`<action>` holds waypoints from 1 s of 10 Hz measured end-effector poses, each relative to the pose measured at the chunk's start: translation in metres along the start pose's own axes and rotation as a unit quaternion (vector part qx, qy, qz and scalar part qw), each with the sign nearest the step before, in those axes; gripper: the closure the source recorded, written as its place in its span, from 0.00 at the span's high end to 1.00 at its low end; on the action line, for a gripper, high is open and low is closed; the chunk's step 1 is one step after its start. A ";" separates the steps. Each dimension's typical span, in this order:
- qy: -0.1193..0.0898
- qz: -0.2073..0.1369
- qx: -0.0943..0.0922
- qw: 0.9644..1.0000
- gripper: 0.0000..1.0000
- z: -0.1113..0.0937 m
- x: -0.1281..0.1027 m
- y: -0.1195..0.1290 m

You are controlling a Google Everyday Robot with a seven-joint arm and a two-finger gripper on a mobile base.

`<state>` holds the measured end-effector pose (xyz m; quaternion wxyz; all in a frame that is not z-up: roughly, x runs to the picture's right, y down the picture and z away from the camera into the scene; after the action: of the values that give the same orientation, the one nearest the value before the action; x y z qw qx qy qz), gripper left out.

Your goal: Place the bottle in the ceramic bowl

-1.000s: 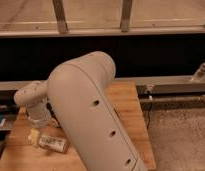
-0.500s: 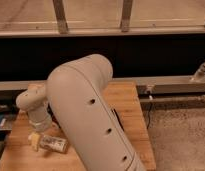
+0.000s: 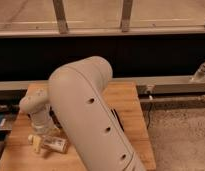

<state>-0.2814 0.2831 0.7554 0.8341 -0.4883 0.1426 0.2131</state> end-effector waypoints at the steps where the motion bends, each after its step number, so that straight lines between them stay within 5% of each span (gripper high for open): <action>1: -0.001 0.000 0.001 1.000 0.50 0.001 0.000 0.001; 6: -0.006 -0.001 -0.001 1.000 0.03 0.003 0.000 0.003; 10: -0.065 0.010 -0.002 0.998 0.00 -0.033 0.016 -0.014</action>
<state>-0.2614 0.2522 0.7426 0.8384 -0.4737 0.0923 0.2533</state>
